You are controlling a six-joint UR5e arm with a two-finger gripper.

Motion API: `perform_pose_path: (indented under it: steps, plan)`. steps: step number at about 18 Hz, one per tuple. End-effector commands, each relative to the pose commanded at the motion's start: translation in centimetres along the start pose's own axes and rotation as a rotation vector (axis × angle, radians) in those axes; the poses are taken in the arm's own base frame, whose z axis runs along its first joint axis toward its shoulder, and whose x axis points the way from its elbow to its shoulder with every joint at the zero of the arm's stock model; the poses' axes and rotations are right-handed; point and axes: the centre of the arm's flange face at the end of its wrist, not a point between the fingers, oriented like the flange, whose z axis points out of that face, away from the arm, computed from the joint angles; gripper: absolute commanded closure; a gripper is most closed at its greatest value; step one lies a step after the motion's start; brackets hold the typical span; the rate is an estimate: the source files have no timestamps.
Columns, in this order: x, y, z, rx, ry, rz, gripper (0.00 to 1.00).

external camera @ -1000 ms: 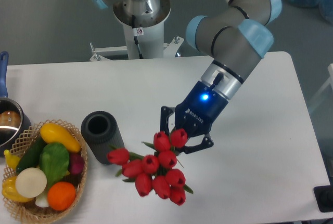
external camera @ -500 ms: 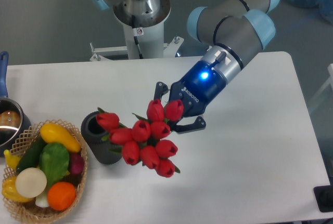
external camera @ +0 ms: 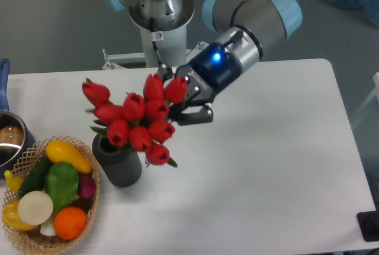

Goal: Insert the flowers into the vase
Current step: 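Raise the tulips and swing the stems over the vase opening, then lower the tulip stems down into the black vase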

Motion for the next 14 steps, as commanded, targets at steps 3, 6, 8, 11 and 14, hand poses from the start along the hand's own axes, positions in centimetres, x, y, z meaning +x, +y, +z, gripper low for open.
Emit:
perform_pose_path:
  steps: [3, 6, 8, 11, 14]
  plan:
    - [1.8, 0.3, 0.2, 0.006, 0.011, -0.009, 0.93]
    - [3.1, 0.6, 1.8, 0.001, 0.041, -0.015, 0.93]
    - [3.3, 1.1, 2.2, -0.002, 0.049, -0.026, 0.93]
    - [3.2, 1.9, 2.6, -0.005, 0.056, -0.040, 0.92]
    - [3.2, 2.7, 2.7, -0.009, 0.057, -0.055, 0.92]
